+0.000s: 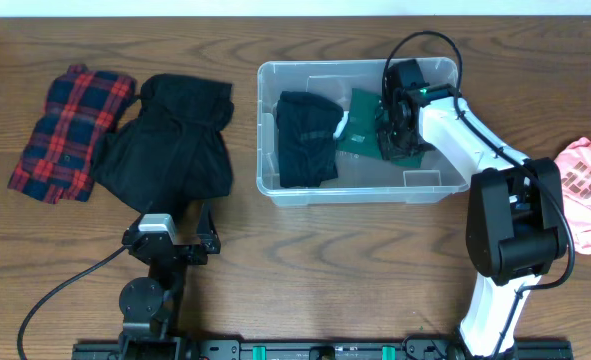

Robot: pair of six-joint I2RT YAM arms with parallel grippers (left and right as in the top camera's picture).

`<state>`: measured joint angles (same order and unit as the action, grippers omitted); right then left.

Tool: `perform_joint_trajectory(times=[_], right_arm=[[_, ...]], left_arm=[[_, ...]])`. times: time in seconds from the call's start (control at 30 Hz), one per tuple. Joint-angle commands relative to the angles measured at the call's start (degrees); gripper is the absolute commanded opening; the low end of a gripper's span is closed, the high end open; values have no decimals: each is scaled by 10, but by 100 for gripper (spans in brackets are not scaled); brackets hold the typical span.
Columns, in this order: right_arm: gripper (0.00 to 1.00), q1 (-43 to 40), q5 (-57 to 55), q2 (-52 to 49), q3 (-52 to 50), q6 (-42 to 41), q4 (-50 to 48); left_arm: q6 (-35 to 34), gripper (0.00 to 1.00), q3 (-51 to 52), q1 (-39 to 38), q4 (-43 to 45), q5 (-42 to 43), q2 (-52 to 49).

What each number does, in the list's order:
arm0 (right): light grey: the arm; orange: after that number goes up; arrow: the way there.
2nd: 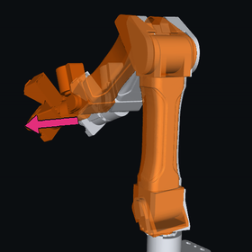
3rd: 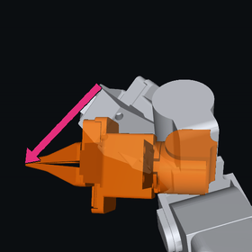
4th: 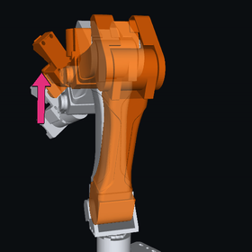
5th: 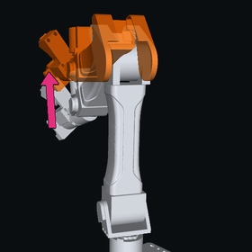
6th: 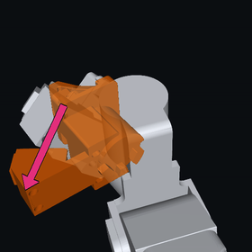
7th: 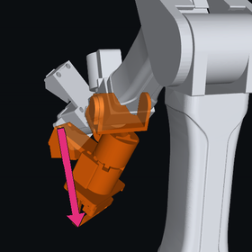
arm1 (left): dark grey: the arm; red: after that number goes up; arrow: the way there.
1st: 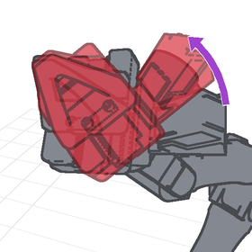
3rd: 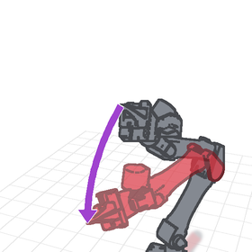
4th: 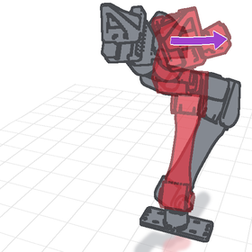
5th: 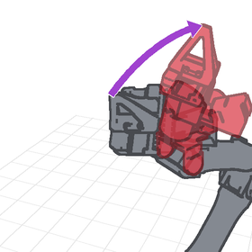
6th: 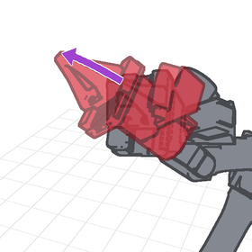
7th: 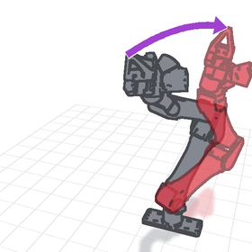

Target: Pack container

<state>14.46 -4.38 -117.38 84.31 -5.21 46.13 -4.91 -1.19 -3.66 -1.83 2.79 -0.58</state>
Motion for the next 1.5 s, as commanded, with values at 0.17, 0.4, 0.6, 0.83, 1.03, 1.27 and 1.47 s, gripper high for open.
perform_joint_trajectory(times=[0.17, 0.4, 0.6, 0.83, 1.03, 1.27, 1.47], right_arm=[[1, 1, -2, -3, 0, 6, -47], [1, 0, -1, -2, 1, 10, -41], [1, -2, 3, 16, 65, -3, 91], [1, -6, 4, 34, 136, -90, 183], [1, -6, 25, 25, 116, -113, 173], [1, -6, 25, 19, 64, -115, 107], [1, -10, 25, 19, 25, -126, 69]], left_arm=[[-1, 98, 10, -3, -20, -9, 3], [-1, 98, 10, -3, -20, -9, 3], [-1, 98, 10, -3, -20, -9, 3], [-1, 98, 10, -3, -20, -9, 3], [-1, 98, 10, -3, -20, -9, 3], [-1, 98, 10, -3, -20, -9, 3], [-1, 98, 10, -3, -20, -9, 3]])
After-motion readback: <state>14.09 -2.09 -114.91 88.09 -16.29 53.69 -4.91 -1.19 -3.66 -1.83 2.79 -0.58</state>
